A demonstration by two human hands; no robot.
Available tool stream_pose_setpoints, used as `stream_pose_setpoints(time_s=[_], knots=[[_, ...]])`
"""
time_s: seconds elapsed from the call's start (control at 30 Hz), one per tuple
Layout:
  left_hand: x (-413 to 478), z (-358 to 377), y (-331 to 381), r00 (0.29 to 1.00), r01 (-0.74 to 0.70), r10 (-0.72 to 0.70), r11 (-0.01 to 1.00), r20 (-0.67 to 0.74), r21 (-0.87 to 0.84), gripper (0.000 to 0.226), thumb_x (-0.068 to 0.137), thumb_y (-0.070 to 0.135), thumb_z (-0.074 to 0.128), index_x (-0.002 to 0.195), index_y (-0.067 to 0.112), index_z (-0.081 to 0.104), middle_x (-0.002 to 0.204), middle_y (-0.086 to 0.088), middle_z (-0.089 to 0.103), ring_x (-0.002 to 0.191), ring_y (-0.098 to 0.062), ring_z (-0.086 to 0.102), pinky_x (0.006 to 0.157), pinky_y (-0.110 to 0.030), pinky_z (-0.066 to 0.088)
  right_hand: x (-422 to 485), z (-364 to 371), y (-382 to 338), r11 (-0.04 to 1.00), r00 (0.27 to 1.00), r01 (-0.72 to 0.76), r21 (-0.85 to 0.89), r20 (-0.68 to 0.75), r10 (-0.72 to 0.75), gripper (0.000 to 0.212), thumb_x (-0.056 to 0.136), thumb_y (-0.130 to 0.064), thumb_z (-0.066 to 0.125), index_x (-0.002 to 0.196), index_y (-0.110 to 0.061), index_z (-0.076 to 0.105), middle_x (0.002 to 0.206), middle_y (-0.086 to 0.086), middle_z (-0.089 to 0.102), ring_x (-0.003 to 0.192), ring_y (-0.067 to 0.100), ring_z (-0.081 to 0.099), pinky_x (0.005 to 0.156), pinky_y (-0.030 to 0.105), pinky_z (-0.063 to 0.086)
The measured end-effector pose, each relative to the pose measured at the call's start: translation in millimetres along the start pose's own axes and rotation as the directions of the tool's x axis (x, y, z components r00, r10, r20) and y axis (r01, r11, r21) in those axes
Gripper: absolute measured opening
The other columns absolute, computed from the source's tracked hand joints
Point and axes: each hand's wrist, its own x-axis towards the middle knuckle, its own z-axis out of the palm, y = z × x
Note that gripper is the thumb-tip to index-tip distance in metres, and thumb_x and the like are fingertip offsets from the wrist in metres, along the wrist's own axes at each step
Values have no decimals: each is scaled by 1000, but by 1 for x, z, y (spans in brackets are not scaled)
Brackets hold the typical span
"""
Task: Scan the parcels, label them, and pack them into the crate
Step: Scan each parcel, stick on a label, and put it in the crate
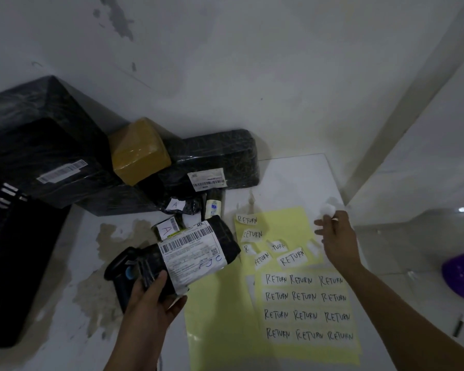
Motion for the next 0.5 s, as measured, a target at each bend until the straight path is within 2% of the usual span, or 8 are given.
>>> stream_pose_setpoints(time_s=[0.07, 0.17, 0.27, 0.33, 0.43, 0.5], knots=[[1, 1, 1, 1000, 3, -3, 1000, 5, -17, 28, 105, 12, 48, 127, 28, 52, 105, -7, 68, 88, -29, 64, 76, -40, 48, -14, -3, -20, 996, 1000, -16, 86, -3, 17, 13, 103, -29, 45, 108, -19, 51, 94, -5, 69, 81, 10, 68, 71, 36, 55], [2, 3, 3, 1000, 12, -12, 1000, 20, -22, 31, 104, 12, 49, 132, 26, 51, 101, -8, 69, 86, -30, 64, 77, -39, 49, -43, -6, -53, 985, 999, -20, 170, 50, 11, 10, 100, -24, 53, 98, -16, 59, 89, 2, 67, 82, 9, 67, 71, 35, 57], [1, 4, 8, 999, 20, -19, 999, 35, -30, 21, 104, 11, 51, 122, 19, 55, 98, -10, 69, 83, -31, 62, 74, -40, 49, -79, -7, -91, 964, 996, -29, 266, 89, 5, 7, 96, -20, 61, 90, -19, 65, 83, 5, 67, 81, 17, 67, 66, 28, 55], [0, 3, 13, 998, 25, -23, 999, 56, -38, 16, 103, 12, 52, 113, 20, 60, 98, -11, 70, 84, -31, 63, 74, -40, 50, -103, -5, -117, 951, 992, -27, 309, 129, -14, 5, 93, -19, 65, 92, -23, 68, 85, 0, 70, 82, 18, 68, 65, 23, 54], [-3, -2, 23, 996, 33, -27, 998, 84, -62, 15, 102, 12, 54, 103, 25, 62, 97, -10, 70, 87, -31, 63, 80, -43, 50, -137, -2, -153, 939, 977, 46, 340, 180, -113, 16, 90, -17, 67, 94, -32, 73, 89, -7, 72, 82, 16, 67, 71, 27, 55], [-5, -5, 33, 994, 44, -35, 995, 102, -93, 16, 102, 10, 55, 100, 25, 60, 95, -10, 69, 86, -32, 63, 79, -41, 50, -155, 1, -176, 925, 963, 100, 366, 200, -183, 26, 92, -14, 64, 90, -37, 74, 86, -5, 73, 76, 13, 67, 67, 19, 53]])
